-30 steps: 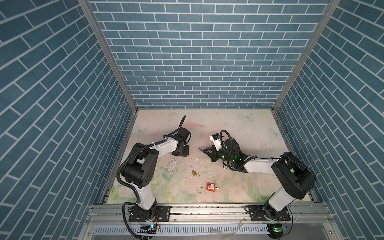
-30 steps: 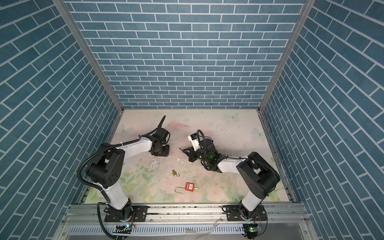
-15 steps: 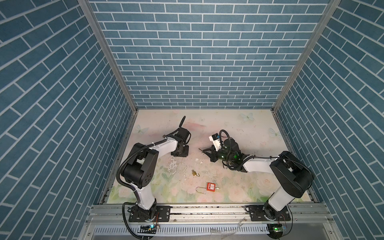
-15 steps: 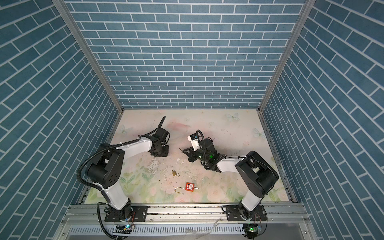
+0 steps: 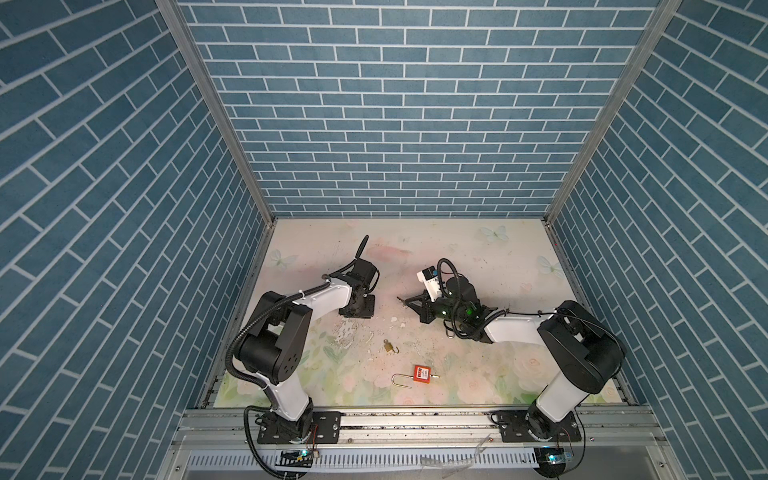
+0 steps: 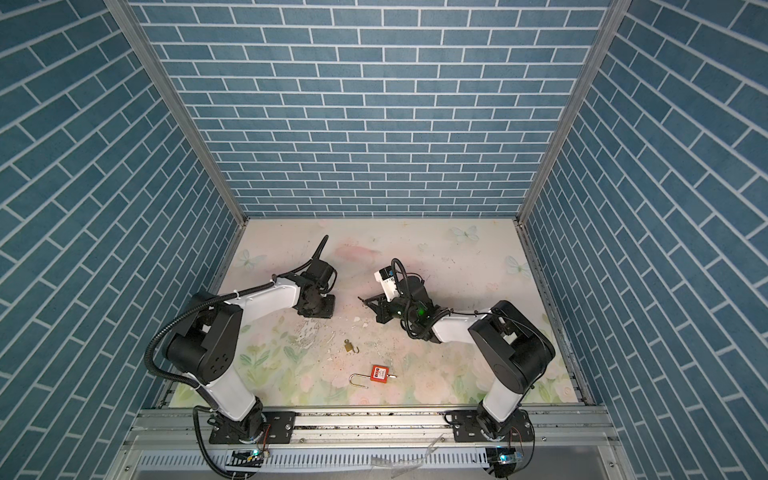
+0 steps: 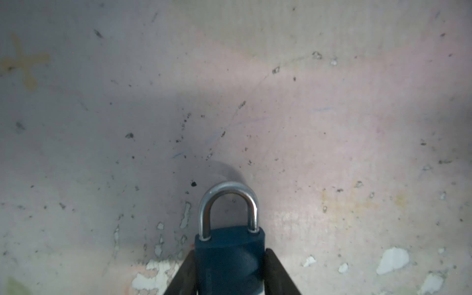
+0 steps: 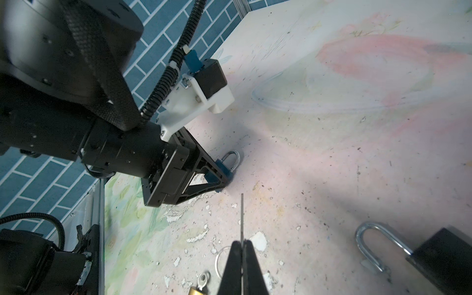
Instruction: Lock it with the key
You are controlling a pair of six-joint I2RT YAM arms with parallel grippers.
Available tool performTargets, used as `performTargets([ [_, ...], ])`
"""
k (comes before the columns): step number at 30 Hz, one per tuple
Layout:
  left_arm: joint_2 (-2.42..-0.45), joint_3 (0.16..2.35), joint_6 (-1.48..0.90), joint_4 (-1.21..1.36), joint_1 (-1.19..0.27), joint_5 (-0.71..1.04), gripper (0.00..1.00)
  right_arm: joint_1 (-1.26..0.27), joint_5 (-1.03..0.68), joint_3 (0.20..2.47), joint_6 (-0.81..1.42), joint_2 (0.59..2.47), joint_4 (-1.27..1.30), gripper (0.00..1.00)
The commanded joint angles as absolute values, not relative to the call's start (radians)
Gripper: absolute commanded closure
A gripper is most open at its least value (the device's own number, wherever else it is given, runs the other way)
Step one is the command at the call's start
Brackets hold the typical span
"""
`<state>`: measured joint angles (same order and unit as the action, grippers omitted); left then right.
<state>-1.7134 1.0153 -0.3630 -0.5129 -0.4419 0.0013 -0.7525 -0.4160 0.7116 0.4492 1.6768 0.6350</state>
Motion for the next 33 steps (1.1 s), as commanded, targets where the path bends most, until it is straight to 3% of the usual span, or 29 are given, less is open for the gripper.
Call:
performTargets([
  [1, -1.65, 1.013, -0.349, -0.517, -0.44, -0.014, 0.49, -0.75, -0.431, 0.739, 0.471, 1.696, 0.624, 1.0],
  [12, -1.437, 1.031, -0.35, -0.499, -0.394, -0.02, 0.34, -0.756, -0.449, 0.814, 0.498, 1.765, 0.557, 1.0],
  [20, -1.221, 0.965, -0.3, -0.336, -0.315, -0.056, 0.24, -0.784, -0.481, 0.981, 0.509, 1.897, 0.413, 1.0],
  [33, -0.925, 0.693, -0.301, -0.019, -0.293, -0.076, 0.18, -0.813, -0.563, 1.185, 0.518, 2.097, 0.313, 1.0],
])
